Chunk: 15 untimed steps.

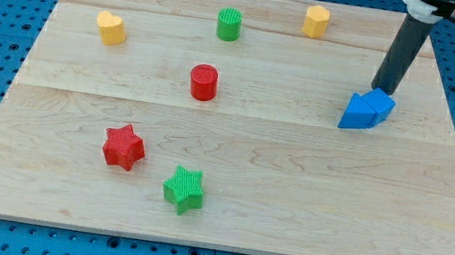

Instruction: Push the yellow hexagon and green circle towards the blue blocks

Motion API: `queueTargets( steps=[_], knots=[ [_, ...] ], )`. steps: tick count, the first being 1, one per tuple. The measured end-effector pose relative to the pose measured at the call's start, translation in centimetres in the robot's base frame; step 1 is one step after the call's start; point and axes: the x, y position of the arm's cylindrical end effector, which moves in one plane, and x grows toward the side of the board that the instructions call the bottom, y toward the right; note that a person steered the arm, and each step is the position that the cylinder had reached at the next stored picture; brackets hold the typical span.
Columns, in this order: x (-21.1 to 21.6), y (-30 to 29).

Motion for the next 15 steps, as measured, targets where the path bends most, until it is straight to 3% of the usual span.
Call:
queueTargets(
  steps=[1, 2, 3, 5, 6, 7, 8, 9, 11, 13, 14, 15],
  knots=[
    [0.7, 5.2],
    [2.4, 2.8],
    [-0.1, -2.1],
    [-12.2, 1.2],
    [-17.1, -3.6],
    [-16.2, -11.1],
    [-14.3, -13.6],
    [-7.8, -10.8],
    [-11.7, -5.9],
    [-2.1, -6.8],
    [-5.3, -6.5],
    [-10.5, -12.4]
  ],
)
